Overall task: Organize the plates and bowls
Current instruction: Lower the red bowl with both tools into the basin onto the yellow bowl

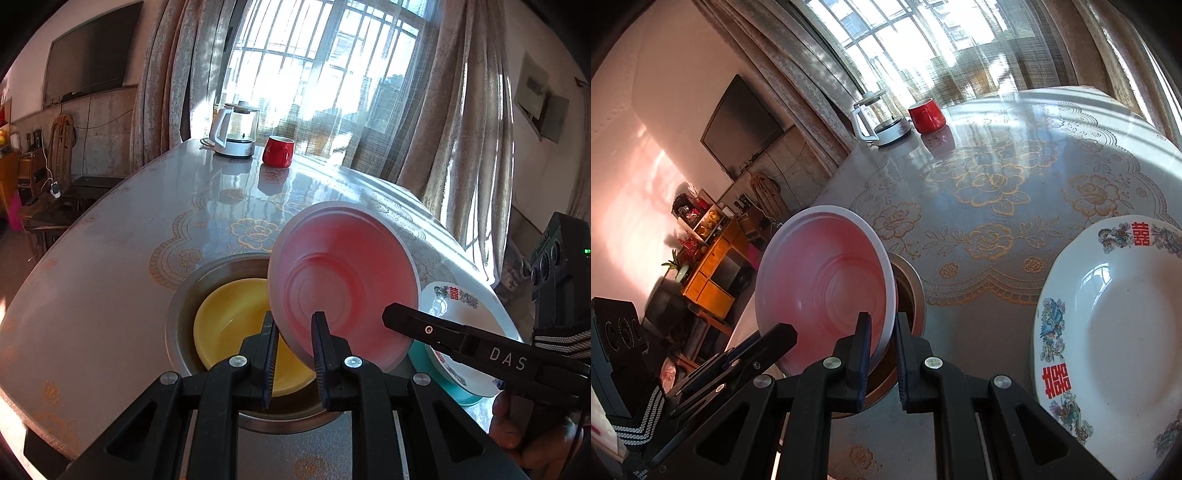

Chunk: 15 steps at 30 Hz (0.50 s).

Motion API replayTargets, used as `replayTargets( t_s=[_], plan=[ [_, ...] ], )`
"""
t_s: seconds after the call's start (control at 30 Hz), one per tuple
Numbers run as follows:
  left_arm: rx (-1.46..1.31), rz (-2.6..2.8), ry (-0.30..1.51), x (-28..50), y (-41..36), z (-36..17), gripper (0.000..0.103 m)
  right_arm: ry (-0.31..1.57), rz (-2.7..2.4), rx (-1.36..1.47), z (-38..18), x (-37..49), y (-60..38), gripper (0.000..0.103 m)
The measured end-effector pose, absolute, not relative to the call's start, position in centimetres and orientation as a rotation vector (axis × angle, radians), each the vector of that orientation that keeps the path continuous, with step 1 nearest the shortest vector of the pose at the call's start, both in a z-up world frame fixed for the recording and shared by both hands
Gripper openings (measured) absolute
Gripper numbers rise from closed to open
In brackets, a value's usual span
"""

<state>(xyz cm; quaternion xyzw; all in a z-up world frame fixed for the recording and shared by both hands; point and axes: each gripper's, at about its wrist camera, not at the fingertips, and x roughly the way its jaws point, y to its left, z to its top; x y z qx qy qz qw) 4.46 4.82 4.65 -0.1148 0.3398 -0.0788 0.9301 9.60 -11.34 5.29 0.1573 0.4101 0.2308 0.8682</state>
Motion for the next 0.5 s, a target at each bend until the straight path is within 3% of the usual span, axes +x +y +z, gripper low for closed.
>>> replayTargets(
  t_s=[0.5],
  plan=[
    [-0.452,-0.164,0.769,3.6,10.5,2.9,0.016,0.930,0.599,0.379,3.6,9.4,-8.3,0.012]
  ],
)
